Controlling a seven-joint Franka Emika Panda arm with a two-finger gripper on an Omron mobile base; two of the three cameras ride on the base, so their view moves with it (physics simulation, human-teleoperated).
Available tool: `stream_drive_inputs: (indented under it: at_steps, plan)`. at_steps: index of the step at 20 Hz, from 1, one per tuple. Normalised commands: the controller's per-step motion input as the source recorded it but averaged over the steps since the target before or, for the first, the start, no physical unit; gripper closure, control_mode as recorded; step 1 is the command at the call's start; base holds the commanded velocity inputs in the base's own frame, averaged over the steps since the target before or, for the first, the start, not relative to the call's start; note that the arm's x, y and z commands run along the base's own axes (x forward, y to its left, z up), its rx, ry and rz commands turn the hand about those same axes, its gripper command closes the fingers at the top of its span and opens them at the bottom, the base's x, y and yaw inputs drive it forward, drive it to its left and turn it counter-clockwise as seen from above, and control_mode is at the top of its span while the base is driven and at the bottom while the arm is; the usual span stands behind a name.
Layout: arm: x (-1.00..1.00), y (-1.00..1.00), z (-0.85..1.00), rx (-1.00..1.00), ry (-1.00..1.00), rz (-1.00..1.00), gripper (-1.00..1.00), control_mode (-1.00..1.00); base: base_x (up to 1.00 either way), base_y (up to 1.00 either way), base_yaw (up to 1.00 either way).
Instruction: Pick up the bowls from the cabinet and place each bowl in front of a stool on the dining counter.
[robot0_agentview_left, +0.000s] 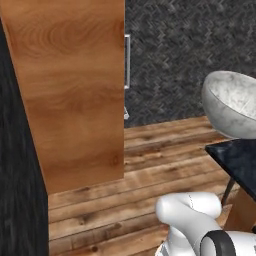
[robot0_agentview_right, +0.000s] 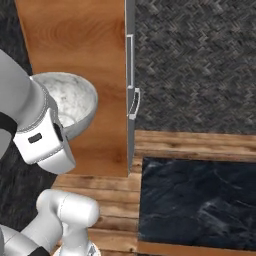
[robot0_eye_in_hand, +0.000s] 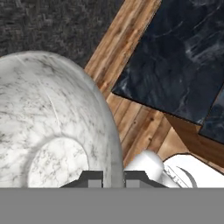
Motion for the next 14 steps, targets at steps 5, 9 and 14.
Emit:
stream_drive_inputs:
  at_steps: [5, 9, 14]
  plan:
    - [0.00, 0.00, 0.00, 0.00, 0.00, 0.00, 1.00, 1.00, 0.76, 0.00, -0.20]
    - [0.00, 0.00, 0.00, 0.00, 0.00, 0.00, 1.00, 1.00, 0.87, 0.00, -0.20]
    - [0.00, 0.00, 0.00, 0.00, 0.00, 0.00, 1.00, 1.00, 0.63, 0.00, -0.21]
